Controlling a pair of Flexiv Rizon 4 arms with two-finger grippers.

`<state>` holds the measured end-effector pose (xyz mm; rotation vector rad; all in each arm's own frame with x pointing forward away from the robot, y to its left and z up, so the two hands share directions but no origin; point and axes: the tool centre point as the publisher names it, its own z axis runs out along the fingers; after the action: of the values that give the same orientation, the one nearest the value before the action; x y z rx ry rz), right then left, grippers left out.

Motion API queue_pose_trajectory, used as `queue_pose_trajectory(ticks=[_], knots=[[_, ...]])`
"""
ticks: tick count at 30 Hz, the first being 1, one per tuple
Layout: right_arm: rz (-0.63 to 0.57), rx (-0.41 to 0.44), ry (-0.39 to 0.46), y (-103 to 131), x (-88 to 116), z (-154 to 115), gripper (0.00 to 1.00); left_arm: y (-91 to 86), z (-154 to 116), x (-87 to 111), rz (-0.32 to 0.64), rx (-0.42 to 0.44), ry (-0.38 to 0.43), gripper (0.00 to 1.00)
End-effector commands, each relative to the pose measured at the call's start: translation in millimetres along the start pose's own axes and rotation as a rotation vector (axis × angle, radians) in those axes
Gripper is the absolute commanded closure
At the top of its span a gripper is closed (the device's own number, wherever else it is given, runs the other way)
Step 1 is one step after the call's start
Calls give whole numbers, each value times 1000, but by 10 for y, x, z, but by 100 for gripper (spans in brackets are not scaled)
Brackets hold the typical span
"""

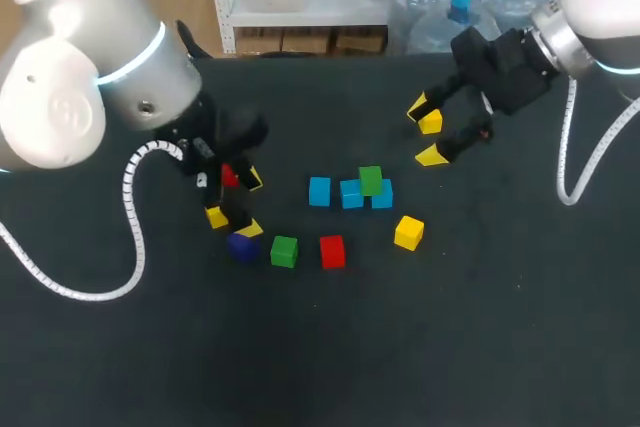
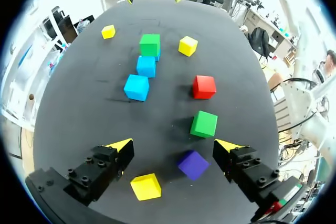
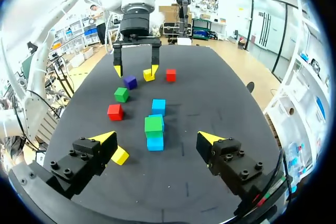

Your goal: Place the blue cubes, place green cubes on the blue cubes, place the yellow cubes on the green cubes, then place the red cubes on the yellow cubes, and place purple cube on the red cubes.

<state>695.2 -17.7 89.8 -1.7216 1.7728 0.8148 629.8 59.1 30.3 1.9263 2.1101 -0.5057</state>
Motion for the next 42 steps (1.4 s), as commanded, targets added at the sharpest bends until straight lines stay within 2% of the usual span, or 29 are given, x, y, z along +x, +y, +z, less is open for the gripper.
queue_pose_trajectory(ticks=[1,4,7,10,14,25,34,42], knots=[[-1,-1,-2,-7,3,3,0,11,84,-52,19,-28,66,0],[-1,-1,-2,-7,3,3,0,-1,188,-38,18,-5,113,0],[-1,-1,-2,-7,3,3,0,-14,268,-36,9,14,197,0],[-1,-1,-2,-7,3,3,0,11,274,-73,-2,10,204,0],[-1,-1,-2,-7,3,3,0,29,289,-127,34,-17,248,0],[-1,-1,-2,-7,3,3,0,49,363,5,45,-54,254,0],[-1,-1,-2,-7,3,3,0,-33,234,-179,100,-17,253,0],[-1,-1,-2,-7,3,3,0,-149,181,-231,68,-8,275,0]])
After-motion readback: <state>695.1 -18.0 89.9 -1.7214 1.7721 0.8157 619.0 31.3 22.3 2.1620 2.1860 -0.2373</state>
